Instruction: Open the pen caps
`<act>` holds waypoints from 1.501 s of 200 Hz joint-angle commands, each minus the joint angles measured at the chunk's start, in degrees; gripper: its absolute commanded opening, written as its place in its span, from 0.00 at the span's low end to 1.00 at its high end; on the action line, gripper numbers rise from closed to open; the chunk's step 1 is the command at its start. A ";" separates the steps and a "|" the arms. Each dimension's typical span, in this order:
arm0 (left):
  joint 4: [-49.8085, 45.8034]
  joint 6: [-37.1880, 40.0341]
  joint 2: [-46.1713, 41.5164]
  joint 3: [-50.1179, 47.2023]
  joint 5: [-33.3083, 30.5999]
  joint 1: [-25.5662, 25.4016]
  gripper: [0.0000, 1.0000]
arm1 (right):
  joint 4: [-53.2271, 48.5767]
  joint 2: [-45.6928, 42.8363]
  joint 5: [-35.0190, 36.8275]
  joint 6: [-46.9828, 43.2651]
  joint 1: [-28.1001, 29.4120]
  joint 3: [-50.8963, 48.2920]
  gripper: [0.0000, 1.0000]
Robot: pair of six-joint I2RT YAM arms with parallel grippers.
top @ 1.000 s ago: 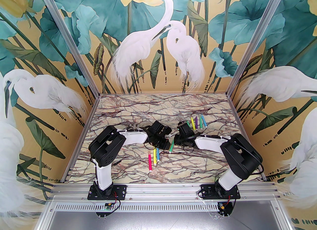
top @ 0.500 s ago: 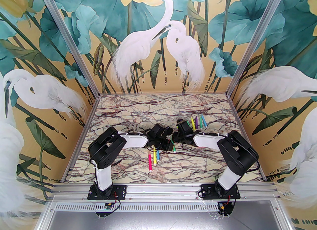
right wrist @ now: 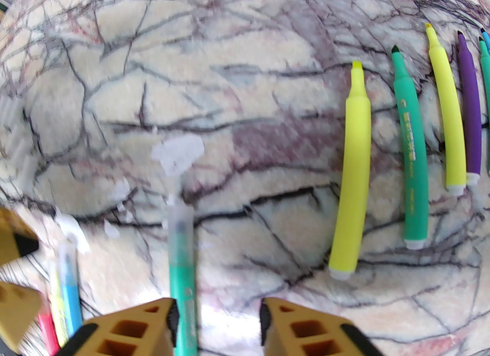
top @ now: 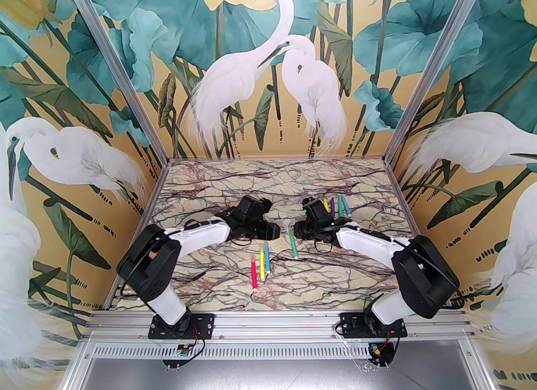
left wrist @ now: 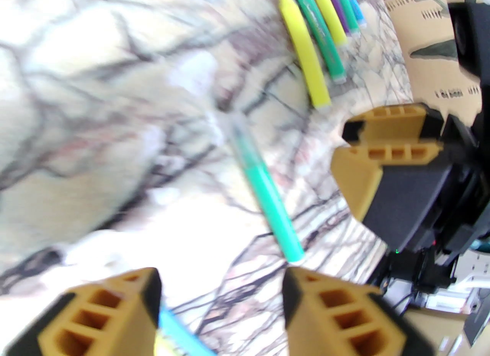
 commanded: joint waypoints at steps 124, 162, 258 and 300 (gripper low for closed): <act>-4.26 6.77 -15.50 -6.41 -18.05 8.63 0.89 | -21.86 15.52 1.97 0.08 7.05 16.70 0.43; -4.06 7.75 -17.64 -7.87 -18.44 9.40 0.89 | -24.64 18.99 2.54 0.66 7.56 19.66 0.39; -3.08 8.64 -18.82 -9.08 -17.28 10.38 0.89 | -26.32 24.56 5.27 2.22 8.63 21.93 0.27; -1.25 7.65 -18.19 -9.47 -15.17 10.39 0.89 | -25.16 23.86 6.57 2.16 8.70 20.49 0.19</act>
